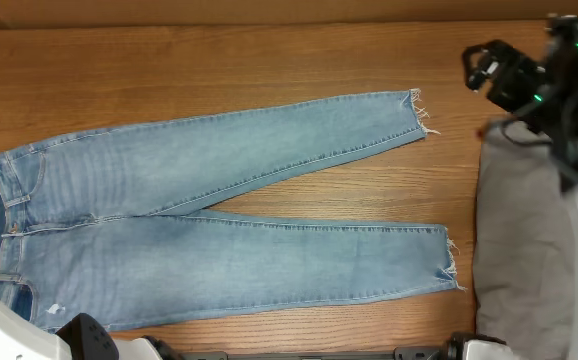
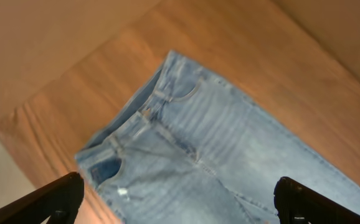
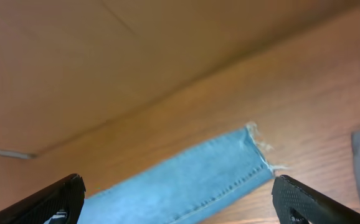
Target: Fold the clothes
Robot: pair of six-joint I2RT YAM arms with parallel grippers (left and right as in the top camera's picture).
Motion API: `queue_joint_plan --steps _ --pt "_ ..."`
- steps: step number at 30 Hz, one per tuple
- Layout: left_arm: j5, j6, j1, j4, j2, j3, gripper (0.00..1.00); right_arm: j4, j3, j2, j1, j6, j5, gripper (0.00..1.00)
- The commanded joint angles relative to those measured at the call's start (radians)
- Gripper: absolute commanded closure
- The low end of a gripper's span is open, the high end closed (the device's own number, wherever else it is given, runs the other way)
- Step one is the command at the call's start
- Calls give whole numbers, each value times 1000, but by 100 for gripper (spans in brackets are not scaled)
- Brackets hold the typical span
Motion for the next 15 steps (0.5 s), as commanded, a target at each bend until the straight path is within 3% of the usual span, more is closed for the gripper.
queue_joint_plan --steps 1,5,6,10,12,15 --pt "116 4 62 11 22 -90 0 -19 3 -90 -2 -8 -9 1" --pt "164 36 54 34 48 -175 0 -83 1 -108 3 -7 -17 13" --pt "169 37 47 38 55 -199 1 -109 -2 -96 9 -7 -25 23" --pt "268 113 10 74 74 -282 14 -167 -33 -13 58 -7 -76 46" --pt "285 126 -16 99 74 -311 15 -173 -47 62 103 -21 -135 55" --pt "283 145 -53 114 74 -313 16 -172 -48 187 188 -49 -201 59"
